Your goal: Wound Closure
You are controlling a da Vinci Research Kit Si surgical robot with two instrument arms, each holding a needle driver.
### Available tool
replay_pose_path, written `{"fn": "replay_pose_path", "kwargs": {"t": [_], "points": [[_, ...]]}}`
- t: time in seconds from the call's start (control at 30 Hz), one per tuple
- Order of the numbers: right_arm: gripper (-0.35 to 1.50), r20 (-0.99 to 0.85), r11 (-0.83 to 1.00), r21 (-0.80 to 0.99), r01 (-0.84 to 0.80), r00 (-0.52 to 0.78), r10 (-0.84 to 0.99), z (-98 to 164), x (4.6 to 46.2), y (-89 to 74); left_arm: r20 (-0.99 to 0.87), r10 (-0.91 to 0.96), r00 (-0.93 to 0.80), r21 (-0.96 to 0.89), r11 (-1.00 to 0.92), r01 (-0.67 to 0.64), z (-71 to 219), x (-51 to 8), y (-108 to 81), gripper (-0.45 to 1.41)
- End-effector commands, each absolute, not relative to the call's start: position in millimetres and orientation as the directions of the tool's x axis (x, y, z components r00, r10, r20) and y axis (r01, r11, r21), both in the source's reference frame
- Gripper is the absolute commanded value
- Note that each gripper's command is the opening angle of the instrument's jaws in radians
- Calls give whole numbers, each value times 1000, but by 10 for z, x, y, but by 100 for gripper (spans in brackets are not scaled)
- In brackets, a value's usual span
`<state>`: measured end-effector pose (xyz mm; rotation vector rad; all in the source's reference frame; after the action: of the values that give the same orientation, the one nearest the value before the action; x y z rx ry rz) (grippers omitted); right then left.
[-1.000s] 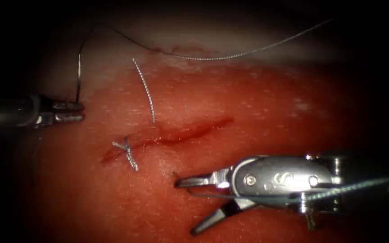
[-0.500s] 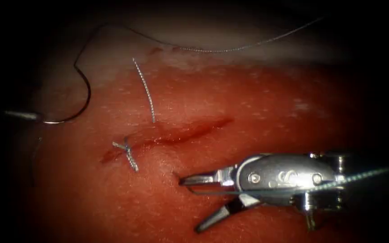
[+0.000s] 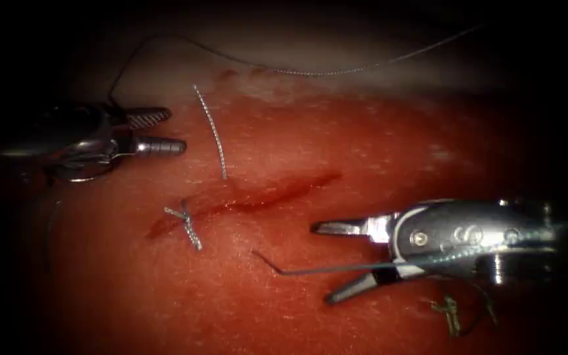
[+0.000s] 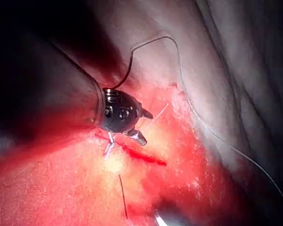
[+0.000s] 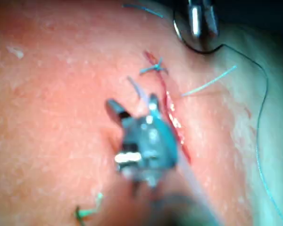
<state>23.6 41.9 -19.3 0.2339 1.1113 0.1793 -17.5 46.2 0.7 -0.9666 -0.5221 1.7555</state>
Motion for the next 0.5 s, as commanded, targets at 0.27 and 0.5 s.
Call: {"fn": "replay_pose_path", "kwargs": {"t": [0.27, 0.5], "points": [[138, -857, 964, 262, -52, 448, 257, -189, 233, 420, -202, 979, -41, -771, -185, -610, 57, -192, 447, 62], [133, -856, 964, 261, -51, 450, 255, -187, 233, 421, -183, 983, -11, -784, -153, -602, 64, -198, 457, 65]]}}
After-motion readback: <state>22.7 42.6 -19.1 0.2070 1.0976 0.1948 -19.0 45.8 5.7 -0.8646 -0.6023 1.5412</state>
